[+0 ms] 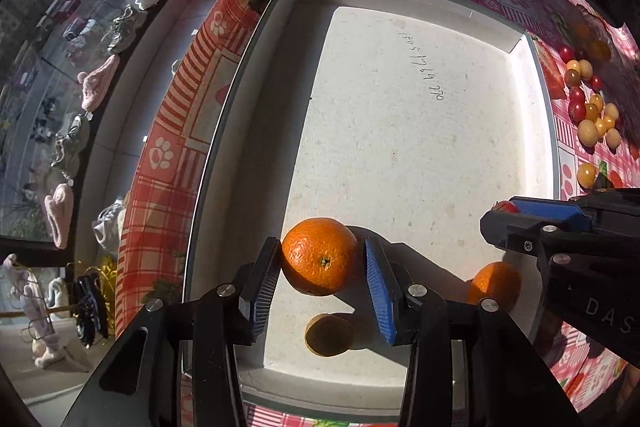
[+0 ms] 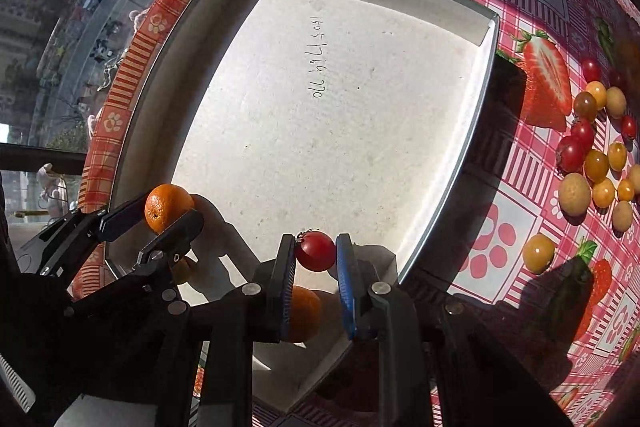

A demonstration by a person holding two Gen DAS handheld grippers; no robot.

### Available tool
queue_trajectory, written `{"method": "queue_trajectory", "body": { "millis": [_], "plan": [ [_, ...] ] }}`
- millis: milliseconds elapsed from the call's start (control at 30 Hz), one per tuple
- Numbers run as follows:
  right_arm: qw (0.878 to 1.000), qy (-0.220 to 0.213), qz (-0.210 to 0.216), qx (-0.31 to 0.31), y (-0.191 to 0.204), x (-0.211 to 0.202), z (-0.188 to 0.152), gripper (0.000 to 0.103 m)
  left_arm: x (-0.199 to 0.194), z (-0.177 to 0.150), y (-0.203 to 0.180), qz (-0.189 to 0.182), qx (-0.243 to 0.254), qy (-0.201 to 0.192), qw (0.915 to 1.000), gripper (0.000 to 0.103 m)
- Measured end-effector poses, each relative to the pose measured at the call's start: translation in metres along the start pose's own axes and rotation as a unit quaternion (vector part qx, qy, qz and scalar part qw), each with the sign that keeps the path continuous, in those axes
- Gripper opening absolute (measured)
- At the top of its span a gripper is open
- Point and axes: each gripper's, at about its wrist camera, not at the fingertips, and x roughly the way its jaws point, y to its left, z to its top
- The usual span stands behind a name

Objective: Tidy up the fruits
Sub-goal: 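Carry the tomato and mandarin into the tray and open both tools, then move both open tools back to the loose fruit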

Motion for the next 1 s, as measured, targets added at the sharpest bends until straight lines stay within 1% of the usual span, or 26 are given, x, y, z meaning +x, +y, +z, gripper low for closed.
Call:
{"method": "queue_trajectory", "body": {
  "millis": [33,100,133,167,200,300,333,367,467,633,833,1000],
  "plan": [
    [1.0,0.002,0.002,0.003,0.0,0.001,0.0,0.023,0.0,0.0,0.0,-0.001,0.0,0.001,1.0,0.06],
    [1.0,0.004,0.005,0.007,-0.001,0.004,0.003,0.03,-0.003,-0.001,-0.001,0.005,0.001,-0.008,1.0,0.073],
    [1.0,0.004,0.006,0.009,-0.002,0.005,0.003,0.036,-0.003,-0.001,-0.002,0.009,0.003,-0.01,0.9999,0.073],
    [1.0,0.004,0.007,0.01,-0.003,0.006,0.003,0.045,-0.004,-0.001,-0.003,0.008,0.005,-0.009,0.9999,0.073],
    [1.0,0.003,0.013,0.01,-0.003,0.005,0.003,0.047,-0.003,-0.001,-0.003,0.008,0.005,-0.006,0.9999,0.073],
    [1.0,-0.004,0.03,0.008,0.0,-0.002,0.006,0.067,-0.005,-0.002,-0.005,0.011,0.002,-0.001,0.9999,0.073],
    [0.999,-0.01,0.035,0.01,0.002,-0.004,0.005,0.082,-0.006,-0.003,-0.005,0.011,0.001,0.0,0.9999,0.073],
    [0.999,-0.016,0.033,0.012,0.004,-0.008,0.006,0.088,-0.008,-0.003,-0.005,0.011,0.0,0.0,0.9999,0.073],
    [0.999,-0.031,0.033,0.017,0.005,-0.02,0.004,0.088,-0.014,-0.006,-0.008,0.012,0.007,-0.004,0.9999,0.073],
    [0.998,-0.044,0.02,0.028,-0.006,-0.036,-0.006,0.088,-0.024,-0.011,-0.02,0.01,0.024,-0.005,0.9997,0.073],
    [0.996,-0.05,0.001,0.068,-0.047,-0.051,-0.029,0.088,-0.033,-0.015,-0.048,-0.007,0.051,-0.006,0.9986,0.073],
    [0.992,-0.058,-0.018,0.109,-0.095,-0.067,-0.058,0.088,-0.041,-0.018,-0.08,-0.014,0.09,-0.008,0.9959,0.073]
  ]
}}
